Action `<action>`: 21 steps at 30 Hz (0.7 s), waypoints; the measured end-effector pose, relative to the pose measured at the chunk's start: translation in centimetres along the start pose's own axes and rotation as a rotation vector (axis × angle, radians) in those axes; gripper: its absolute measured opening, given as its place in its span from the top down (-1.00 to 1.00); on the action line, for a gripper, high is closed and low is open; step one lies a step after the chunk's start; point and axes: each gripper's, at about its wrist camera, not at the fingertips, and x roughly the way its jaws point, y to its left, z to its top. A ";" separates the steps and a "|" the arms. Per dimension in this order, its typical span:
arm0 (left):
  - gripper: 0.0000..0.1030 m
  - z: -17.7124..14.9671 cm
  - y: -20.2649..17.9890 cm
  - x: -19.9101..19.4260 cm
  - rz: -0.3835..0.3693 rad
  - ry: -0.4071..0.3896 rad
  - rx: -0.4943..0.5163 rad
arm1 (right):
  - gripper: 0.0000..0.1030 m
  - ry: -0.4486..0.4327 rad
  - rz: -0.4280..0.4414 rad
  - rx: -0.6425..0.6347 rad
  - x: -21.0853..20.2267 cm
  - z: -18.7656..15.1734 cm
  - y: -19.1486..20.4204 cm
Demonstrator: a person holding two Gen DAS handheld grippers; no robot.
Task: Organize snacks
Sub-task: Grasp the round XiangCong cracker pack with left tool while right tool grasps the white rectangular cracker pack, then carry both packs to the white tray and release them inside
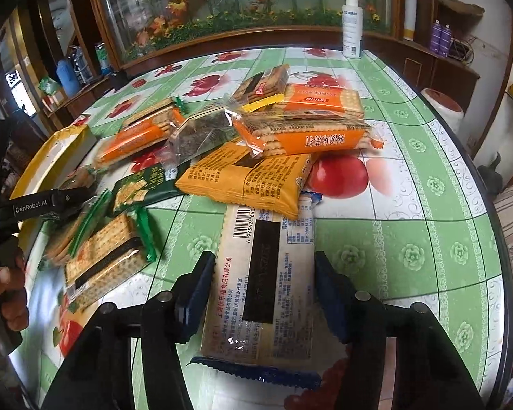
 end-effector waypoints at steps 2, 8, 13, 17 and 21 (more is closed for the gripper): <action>-0.46 -0.4 0.5 -0.5 -0.027 -0.010 -0.015 | -0.15 -0.007 0.015 0.000 -0.5 -0.4 -0.1; -0.46 -1.5 0.9 -1.8 -0.034 -0.035 -0.028 | -0.13 -0.038 0.074 0.005 -2.9 -1.4 -0.4; -0.46 -2.2 0.8 -4.0 -0.031 -0.086 -0.010 | -0.10 -0.071 0.133 0.006 -5.0 -2.2 -0.3; -0.46 -2.6 0.5 -5.9 -0.041 -0.119 0.006 | -0.09 -0.086 0.178 -0.001 -6.1 -2.7 0.2; -0.46 -3.2 0.1 -7.3 -0.053 -0.141 0.020 | -0.09 -0.094 0.206 -0.009 -6.7 -3.0 0.8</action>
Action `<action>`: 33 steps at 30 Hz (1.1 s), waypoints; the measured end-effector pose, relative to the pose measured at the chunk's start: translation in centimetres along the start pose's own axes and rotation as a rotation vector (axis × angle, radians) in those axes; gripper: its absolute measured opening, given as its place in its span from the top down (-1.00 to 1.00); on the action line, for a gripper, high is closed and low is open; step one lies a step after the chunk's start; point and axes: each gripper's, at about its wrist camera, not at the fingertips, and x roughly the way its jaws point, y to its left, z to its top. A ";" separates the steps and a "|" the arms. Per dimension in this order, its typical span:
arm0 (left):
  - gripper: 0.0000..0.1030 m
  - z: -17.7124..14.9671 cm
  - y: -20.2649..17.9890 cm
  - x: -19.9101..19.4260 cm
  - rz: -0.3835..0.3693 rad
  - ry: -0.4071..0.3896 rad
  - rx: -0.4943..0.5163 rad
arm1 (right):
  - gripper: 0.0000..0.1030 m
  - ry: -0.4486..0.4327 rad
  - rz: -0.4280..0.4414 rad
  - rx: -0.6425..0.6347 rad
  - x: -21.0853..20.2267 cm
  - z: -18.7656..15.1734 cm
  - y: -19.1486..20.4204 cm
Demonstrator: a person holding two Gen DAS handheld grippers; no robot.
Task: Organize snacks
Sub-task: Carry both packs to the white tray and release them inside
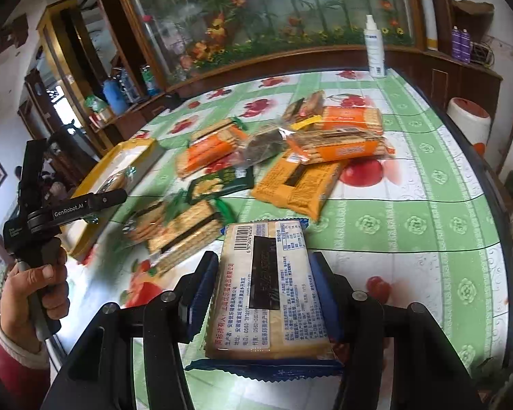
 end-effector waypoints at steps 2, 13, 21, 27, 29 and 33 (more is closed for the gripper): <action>-0.46 -0.2 -0.3 -0.7 0.004 -0.012 0.010 | -0.09 -0.007 0.009 -0.007 -0.1 0.1 0.4; -0.46 -0.8 0.2 -4.2 0.123 -0.115 0.041 | -0.09 -0.049 0.063 -0.060 -0.7 1.4 3.6; -0.47 -0.8 2.6 -5.4 0.196 -0.155 0.005 | -0.09 -0.073 0.115 -0.107 -0.5 2.9 6.3; -0.47 -0.7 5.8 -5.9 0.243 -0.167 -0.056 | -0.09 -0.070 0.166 -0.144 0.7 4.0 9.1; -0.47 -0.7 6.8 -6.1 0.256 -0.170 -0.074 | -0.09 -0.068 0.186 -0.156 1.3 4.4 10.2; -0.47 -0.8 8.7 -6.6 0.280 -0.182 -0.106 | -0.09 -0.062 0.220 -0.183 2.3 5.1 12.4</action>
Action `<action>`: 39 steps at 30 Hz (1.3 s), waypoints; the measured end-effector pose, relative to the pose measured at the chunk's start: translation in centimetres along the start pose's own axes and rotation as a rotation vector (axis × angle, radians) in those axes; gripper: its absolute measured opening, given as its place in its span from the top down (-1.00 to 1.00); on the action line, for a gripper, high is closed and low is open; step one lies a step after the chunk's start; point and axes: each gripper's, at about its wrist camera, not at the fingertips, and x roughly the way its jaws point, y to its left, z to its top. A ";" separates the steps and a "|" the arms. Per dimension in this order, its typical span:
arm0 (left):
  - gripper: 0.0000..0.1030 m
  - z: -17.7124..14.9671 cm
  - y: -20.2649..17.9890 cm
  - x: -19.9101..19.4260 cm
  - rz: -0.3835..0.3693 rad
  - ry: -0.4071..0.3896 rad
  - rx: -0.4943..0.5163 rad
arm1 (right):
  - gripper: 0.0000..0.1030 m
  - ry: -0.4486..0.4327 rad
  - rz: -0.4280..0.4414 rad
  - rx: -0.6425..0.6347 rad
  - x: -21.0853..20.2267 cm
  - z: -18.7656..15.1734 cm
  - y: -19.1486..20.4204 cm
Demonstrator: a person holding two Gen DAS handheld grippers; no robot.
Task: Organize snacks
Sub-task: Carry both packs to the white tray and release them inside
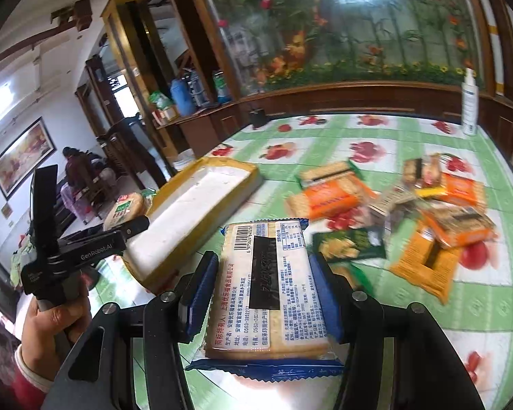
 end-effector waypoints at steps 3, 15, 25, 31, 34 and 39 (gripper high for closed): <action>-0.47 0.1 1.2 -0.2 0.021 -0.013 -0.017 | -0.08 0.004 0.022 -0.031 1.2 0.7 1.7; -0.47 1.5 6.0 4.1 0.063 0.038 -0.112 | -0.08 0.043 0.151 -0.047 9.6 5.3 6.6; -0.47 1.8 8.0 10.3 0.104 0.193 -0.140 | -0.08 0.214 0.131 -0.039 23.8 5.4 9.7; -0.67 1.5 8.6 10.6 0.054 0.236 -0.170 | -0.31 0.201 0.142 -0.055 24.2 5.1 10.2; -0.73 1.6 8.8 9.9 0.102 0.233 -0.169 | -0.58 0.139 0.132 -0.037 21.8 5.7 9.5; -0.72 1.3 9.3 8.7 0.075 0.227 -0.213 | -0.59 0.045 0.118 0.028 16.0 6.2 5.8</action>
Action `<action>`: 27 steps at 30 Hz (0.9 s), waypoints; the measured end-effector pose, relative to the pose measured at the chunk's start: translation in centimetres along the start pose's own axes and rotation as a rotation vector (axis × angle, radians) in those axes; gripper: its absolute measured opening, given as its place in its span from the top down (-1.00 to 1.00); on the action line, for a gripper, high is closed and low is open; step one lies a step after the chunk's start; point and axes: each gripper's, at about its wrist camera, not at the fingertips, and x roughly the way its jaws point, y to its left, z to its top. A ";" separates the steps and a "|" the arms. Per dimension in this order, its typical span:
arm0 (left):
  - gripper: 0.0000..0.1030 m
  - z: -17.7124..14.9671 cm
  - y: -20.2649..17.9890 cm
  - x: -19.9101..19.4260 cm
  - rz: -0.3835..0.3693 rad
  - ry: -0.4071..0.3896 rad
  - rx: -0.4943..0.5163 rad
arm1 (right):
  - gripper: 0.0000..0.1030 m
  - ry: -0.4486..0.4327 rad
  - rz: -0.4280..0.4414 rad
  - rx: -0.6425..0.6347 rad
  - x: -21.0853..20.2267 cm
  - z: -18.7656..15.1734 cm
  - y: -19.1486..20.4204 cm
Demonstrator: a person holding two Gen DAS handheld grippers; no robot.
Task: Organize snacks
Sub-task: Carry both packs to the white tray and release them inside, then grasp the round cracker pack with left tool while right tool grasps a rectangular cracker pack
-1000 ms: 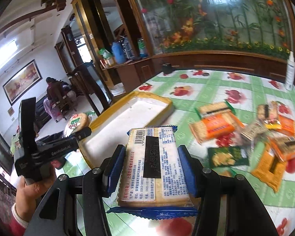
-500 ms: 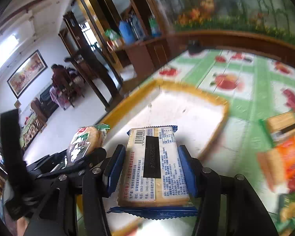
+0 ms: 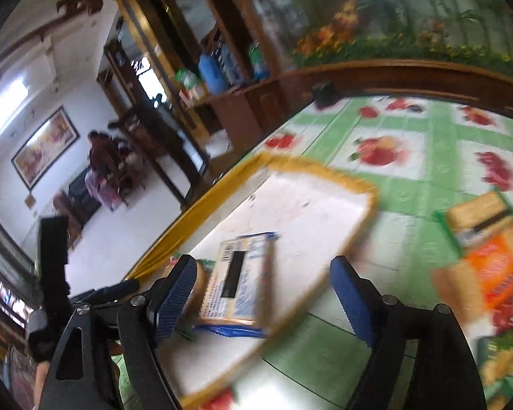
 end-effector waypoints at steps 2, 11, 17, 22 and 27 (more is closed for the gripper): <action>-0.72 -0.4 -0.4 -0.8 -0.013 -0.018 0.002 | -0.62 -0.022 -0.020 0.022 -2.0 0.2 -1.2; -0.72 -3.3 -7.6 -4.3 -0.127 -0.030 0.149 | -0.64 -0.088 -0.143 0.112 -10.8 -2.4 -8.2; -0.72 -5.8 -14.6 -5.4 -0.213 -0.031 0.397 | -0.65 -0.120 -0.205 0.188 -15.8 -5.3 -12.2; -0.72 -8.5 -18.6 -5.9 -0.252 -0.014 0.560 | -0.69 -0.142 -0.251 0.223 -19.1 -7.6 -14.4; -0.72 -9.4 -19.6 -5.6 -0.268 0.006 0.617 | -0.70 -0.154 -0.290 0.273 -21.2 -9.8 -16.8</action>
